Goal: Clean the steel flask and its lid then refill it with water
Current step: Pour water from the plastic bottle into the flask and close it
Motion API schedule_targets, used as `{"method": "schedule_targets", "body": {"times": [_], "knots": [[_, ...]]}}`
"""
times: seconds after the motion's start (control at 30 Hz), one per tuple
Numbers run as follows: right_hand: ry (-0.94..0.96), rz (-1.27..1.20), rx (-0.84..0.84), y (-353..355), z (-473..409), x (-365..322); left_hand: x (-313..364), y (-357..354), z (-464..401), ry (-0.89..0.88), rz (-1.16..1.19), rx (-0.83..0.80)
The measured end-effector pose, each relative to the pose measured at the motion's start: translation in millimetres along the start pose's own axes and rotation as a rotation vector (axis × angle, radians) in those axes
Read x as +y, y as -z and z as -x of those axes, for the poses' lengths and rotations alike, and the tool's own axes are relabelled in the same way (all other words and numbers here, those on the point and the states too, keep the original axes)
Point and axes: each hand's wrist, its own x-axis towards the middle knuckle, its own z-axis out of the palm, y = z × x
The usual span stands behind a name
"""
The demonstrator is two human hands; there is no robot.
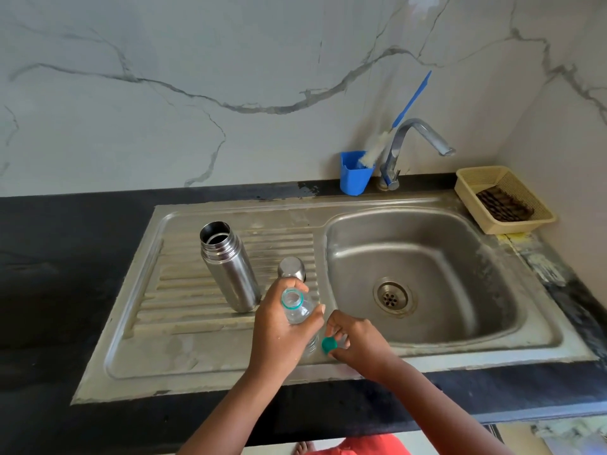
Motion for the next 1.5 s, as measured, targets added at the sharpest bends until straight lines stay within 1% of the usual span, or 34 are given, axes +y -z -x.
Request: {"method": "schedule_targets", "body": {"times": [0.13,0.23,0.3,0.4,0.5,0.57,0.63,0.73,0.8,0.83,0.87,0.9,0.97,1.03,1.1,1.2,1.37,1.5], "knots": [[-0.002,0.028,-0.035,-2,-3,4,2,-4,0,-0.054,-0.039,-0.021],[0.012,-0.004,-0.043,4,-5,4,-1,-4,-2,-0.06,-0.053,-0.032],[0.021,-0.029,-0.014,15,-6,0,-2,-2,-1,-0.056,-0.05,-0.032],[0.082,-0.053,0.054,37,-11,-13,-3,1,0,-0.048,-0.038,-0.05],[0.127,-0.087,0.132,65,-20,-40,-3,9,3,-0.051,-0.021,-0.076],[0.184,-0.126,0.192,86,-29,-68,1,17,5,-0.087,-0.007,-0.068],[0.249,-0.157,0.21,105,-39,-99,5,29,4,-0.176,-0.005,0.008],[0.315,-0.109,0.136,120,-59,-144,6,54,-2,-0.26,0.019,0.245],[0.328,-0.058,0.01,122,-74,-172,-3,73,-13,-0.232,0.011,0.405],[0.331,-0.018,-0.065,121,-82,-184,-8,83,-19,-0.179,-0.002,0.451],[0.332,0.04,-0.13,118,-89,-196,-14,90,-26,-0.106,-0.012,0.455],[0.337,0.105,-0.175,115,-96,-205,-19,97,-34,-0.025,-0.014,0.418],[0.339,0.222,-0.223,106,-109,-221,-30,103,-49,0.104,-0.02,0.293],[0.33,0.34,-0.23,98,-119,-232,-37,105,-61,0.126,-0.049,0.194],[0.359,0.418,-0.201,91,-124,-238,-40,102,-68,0.115,-0.039,0.143],[0.407,0.442,-0.134,87,-121,-242,-38,98,-68,0.108,-0.019,0.148],[0.452,0.435,-0.123,91,-96,-248,-24,106,-44,0.069,0.046,0.163],[0.539,0.425,-0.102,90,-69,-257,-10,122,-16,0.08,0.07,0.156]]}}
